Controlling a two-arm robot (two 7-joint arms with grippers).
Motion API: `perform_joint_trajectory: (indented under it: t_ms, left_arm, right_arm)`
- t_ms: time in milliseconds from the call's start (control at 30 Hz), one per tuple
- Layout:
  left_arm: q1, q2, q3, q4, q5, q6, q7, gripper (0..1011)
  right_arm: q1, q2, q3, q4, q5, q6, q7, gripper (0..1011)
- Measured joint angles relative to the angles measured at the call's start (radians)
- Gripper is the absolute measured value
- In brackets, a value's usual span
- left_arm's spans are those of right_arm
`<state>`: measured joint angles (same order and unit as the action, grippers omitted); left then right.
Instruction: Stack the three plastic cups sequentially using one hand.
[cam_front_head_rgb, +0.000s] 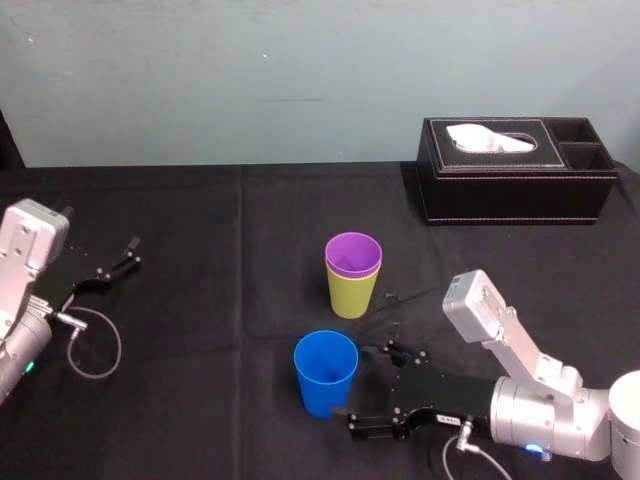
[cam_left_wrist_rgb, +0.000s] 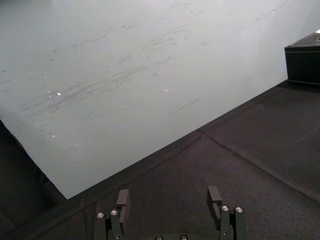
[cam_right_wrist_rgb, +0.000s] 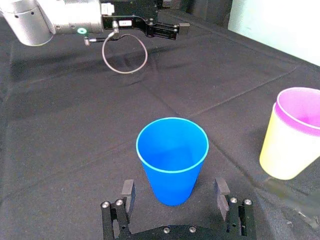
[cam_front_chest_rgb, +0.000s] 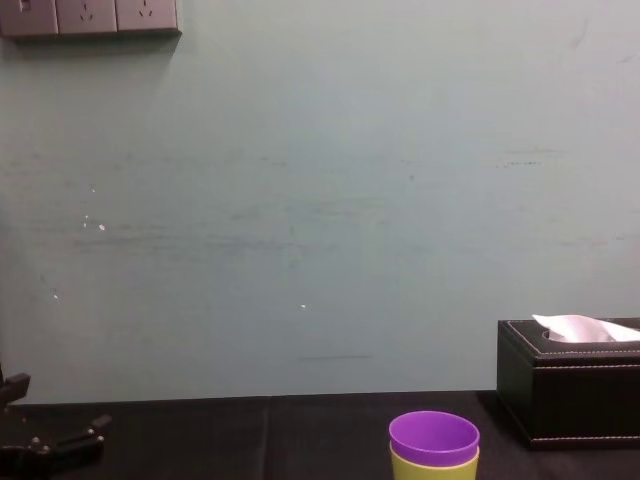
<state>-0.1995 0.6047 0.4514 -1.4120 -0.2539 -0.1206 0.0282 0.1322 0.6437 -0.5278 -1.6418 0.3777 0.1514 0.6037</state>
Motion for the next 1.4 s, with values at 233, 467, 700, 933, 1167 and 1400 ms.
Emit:
perform_joint_trajectory:
  t_ms: [233, 467, 700, 933, 1167, 1400]
  left_arm:
    - [0.000, 0.000, 0.000, 0.000, 0.000, 0.000, 0.000, 1012]
    - [0.000, 0.000, 0.000, 0.000, 0.000, 0.000, 0.000, 1011]
    - [0.000, 0.000, 0.000, 0.000, 0.000, 0.000, 0.000, 1011]
    - [0.000, 0.000, 0.000, 0.000, 0.000, 0.000, 0.000, 1011]
    - [0.000, 0.000, 0.000, 0.000, 0.000, 0.000, 0.000, 1011]
    - [0.000, 0.000, 0.000, 0.000, 0.000, 0.000, 0.000, 1011]
  right_arm:
    - [0.029, -0.017, -0.016, 0.016, -0.010, 0.012, -0.002, 1003]
    - [0.062, -0.038, -0.033, 0.036, -0.018, 0.024, -0.002, 1003]
    - [0.091, -0.061, -0.048, 0.054, -0.022, 0.038, -0.004, 1003]
    - [0.108, -0.076, -0.064, 0.063, -0.023, 0.047, -0.003, 1003]
    - [0.111, -0.077, -0.073, 0.059, -0.017, 0.047, 0.005, 1003]
    - [0.111, -0.077, -0.073, 0.058, -0.016, 0.045, 0.008, 1003]
